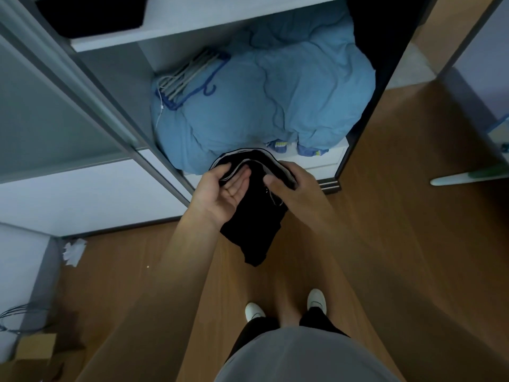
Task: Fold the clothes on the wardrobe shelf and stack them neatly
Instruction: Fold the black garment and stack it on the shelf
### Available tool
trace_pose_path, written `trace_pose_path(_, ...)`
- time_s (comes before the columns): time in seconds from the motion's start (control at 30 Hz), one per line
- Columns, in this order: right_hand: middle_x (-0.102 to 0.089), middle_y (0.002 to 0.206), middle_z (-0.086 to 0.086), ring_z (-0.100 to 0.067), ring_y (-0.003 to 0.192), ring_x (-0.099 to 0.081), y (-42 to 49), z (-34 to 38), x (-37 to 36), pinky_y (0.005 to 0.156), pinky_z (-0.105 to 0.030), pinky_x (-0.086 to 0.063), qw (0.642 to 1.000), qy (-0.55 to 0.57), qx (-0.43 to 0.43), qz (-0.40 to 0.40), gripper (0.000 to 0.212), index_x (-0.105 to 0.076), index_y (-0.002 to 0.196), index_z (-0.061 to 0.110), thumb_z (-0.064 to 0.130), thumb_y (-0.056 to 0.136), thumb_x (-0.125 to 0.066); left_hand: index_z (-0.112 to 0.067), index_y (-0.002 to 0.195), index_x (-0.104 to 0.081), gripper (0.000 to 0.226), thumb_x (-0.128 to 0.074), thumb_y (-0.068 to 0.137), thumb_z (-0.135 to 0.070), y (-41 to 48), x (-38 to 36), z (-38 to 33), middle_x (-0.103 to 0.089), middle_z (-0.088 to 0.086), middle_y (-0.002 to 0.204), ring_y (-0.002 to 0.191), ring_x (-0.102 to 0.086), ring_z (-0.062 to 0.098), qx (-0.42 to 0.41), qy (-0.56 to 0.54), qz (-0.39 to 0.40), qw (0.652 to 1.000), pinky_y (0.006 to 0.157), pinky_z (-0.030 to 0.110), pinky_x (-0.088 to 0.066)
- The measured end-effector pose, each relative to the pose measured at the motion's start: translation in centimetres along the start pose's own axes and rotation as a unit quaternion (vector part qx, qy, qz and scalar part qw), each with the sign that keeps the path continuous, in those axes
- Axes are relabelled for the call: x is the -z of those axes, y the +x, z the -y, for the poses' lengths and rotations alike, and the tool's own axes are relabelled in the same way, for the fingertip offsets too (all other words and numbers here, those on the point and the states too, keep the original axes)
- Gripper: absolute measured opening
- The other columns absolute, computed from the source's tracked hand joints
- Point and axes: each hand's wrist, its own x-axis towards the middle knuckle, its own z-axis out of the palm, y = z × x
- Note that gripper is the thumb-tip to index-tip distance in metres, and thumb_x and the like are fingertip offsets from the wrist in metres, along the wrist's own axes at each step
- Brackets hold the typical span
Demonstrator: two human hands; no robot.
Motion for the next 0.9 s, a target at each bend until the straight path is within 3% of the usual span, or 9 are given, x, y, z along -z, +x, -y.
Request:
trace_pose_path(0.1,-0.061,0.123,0.006,-0.008,0.113,-0.057,0.2,-0.3,-1.1,0.093,-0.027,-0.047,0.992,-0.128,0.005,-0.011,0.065,-0.05,0.134,0.026,0.05,0.077,-0.072,-0.003,0.107,-0.065,0.016,-0.056,0.098,-0.013,0.0,-0.5,-0.5,-0.077,0.016,0.092,0.083,-0.077,0.022,-0.003,-0.008,0.011,1.0,0.077,0.028,-0.061)
trace_pose_path(0.23,-0.069,0.101,0.0,-0.018,0.094,-0.064,0.8,0.2,-0.3,0.077,-0.031,-0.049,0.968,-0.219,0.025,-0.122,0.029,-0.063,0.113,0.018,0.019,0.085,-0.063,-0.003,0.117,-0.064,0.024,-0.057,0.098,-0.016,-0.6,-1.7,-1.2,-0.075,0.02,0.104,0.093,-0.076,0.026,0.0,0.012,0.045,0.999,0.082,0.031,-0.061)
trace_pose_path(0.3,-0.07,0.081,0.004,-0.014,0.079,-0.065,0.9,0.2,0.5,0.069,-0.032,-0.051,0.976,-0.162,0.028,-0.144,0.013,-0.07,0.093,0.014,0.01,0.083,-0.062,-0.003,0.121,-0.064,0.029,-0.058,0.097,-0.018,-0.7,-1.1,-1.3,-0.075,0.021,0.106,0.095,-0.075,0.026,0.002,0.026,0.048,0.998,0.083,0.031,-0.061)
trace_pose_path(0.37,-0.067,0.067,0.016,-0.002,0.066,-0.062,1.2,0.9,1.4,0.061,-0.023,-0.049,0.988,-0.028,0.013,-0.149,0.02,-0.069,0.077,0.02,0.002,0.083,-0.062,-0.003,0.13,-0.061,0.039,-0.061,0.096,-0.021,-0.6,-0.1,-1.9,-0.073,0.02,0.111,0.101,-0.074,0.026,0.007,0.054,0.063,0.997,0.084,0.033,-0.061)
trace_pose_path(0.47,-0.067,0.068,0.008,-0.008,0.066,-0.063,2.7,3.5,2.4,0.06,-0.022,-0.05,0.987,0.099,-0.026,-0.125,0.02,-0.067,0.077,0.017,0.002,0.087,-0.06,-0.013,0.135,-0.058,0.055,-0.066,0.09,-0.043,-0.6,1.1,-3.9,-0.072,0.018,0.118,0.108,-0.071,0.027,-0.002,0.142,0.107,0.984,0.084,0.036,-0.061)
trace_pose_path(0.6,-0.055,0.069,-0.004,-0.018,0.067,-0.055,4.9,6.9,2.7,0.062,-0.032,-0.043,0.995,0.077,-0.026,-0.061,0.011,-0.061,0.077,0.011,0.006,0.086,-0.056,-0.022,0.133,-0.053,0.076,-0.073,0.074,-0.065,-0.2,2.4,-5.5,-0.071,0.01,0.107,0.101,-0.069,0.023,-0.09,0.252,0.065,0.961,0.086,0.041,-0.059)
trace_pose_path(0.7,-0.056,0.061,0.008,-0.008,0.061,-0.055,5.7,9.4,2.9,0.059,-0.024,-0.044,0.999,0.041,0.005,0.0,0.024,-0.063,0.068,0.021,0.006,0.086,-0.054,-0.016,0.122,-0.057,0.068,-0.078,0.073,-0.057,0.4,3.3,-6.2,-0.065,-0.002,0.096,0.094,-0.064,0.016,-0.161,0.282,0.098,0.941,0.09,0.04,-0.055)
trace_pose_path(0.83,-0.059,0.06,0.008,-0.008,0.06,-0.057,6.7,12.4,3.4,0.055,-0.022,-0.047,0.997,0.044,0.019,0.054,0.019,-0.062,0.068,0.02,0.008,0.081,-0.054,-0.031,0.127,-0.057,0.061,-0.078,0.07,-0.035,1.1,2.6,-7.1,-0.068,-0.011,0.121,0.108,-0.066,0.0,-0.196,0.348,0.146,0.905,0.089,0.021,-0.047)
trace_pose_path(0.9,-0.06,0.067,0.002,-0.013,0.065,-0.058,7.0,13.4,3.7,0.058,-0.024,-0.048,0.996,0.052,0.014,0.073,0.009,-0.063,0.073,0.016,0.011,0.075,-0.056,-0.025,0.129,-0.057,0.064,-0.08,0.069,-0.024,1.5,1.9,-7.5,-0.07,-0.007,0.124,0.116,-0.064,0.006,-0.199,0.362,0.179,0.893,0.091,0.017,-0.049)
